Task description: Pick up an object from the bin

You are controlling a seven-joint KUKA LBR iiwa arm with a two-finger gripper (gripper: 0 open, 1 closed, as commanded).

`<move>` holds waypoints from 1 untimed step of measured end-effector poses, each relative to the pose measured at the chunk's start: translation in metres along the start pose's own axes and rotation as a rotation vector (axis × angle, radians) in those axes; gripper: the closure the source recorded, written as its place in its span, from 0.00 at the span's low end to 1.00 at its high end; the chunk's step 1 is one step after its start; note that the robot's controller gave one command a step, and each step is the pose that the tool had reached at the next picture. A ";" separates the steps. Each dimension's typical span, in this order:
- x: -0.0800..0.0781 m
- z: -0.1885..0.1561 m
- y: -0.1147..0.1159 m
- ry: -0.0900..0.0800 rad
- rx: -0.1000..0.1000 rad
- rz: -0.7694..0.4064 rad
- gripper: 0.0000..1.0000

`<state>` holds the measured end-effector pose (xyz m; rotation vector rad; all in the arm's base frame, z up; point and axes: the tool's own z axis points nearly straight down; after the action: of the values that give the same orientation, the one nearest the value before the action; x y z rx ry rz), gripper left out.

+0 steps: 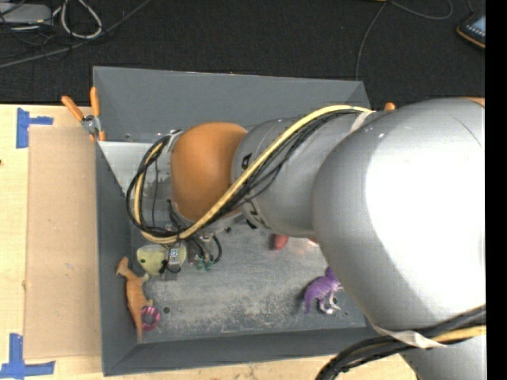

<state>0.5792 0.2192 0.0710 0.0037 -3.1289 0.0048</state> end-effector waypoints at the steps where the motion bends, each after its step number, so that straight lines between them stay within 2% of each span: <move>1: 0.000 -0.008 0.000 0.000 0.000 0.001 1.00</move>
Offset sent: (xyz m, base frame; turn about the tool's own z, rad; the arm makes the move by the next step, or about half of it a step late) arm -0.0004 -0.0003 0.0684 0.0006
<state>0.5791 0.2191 0.0791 0.0019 -3.1290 0.0042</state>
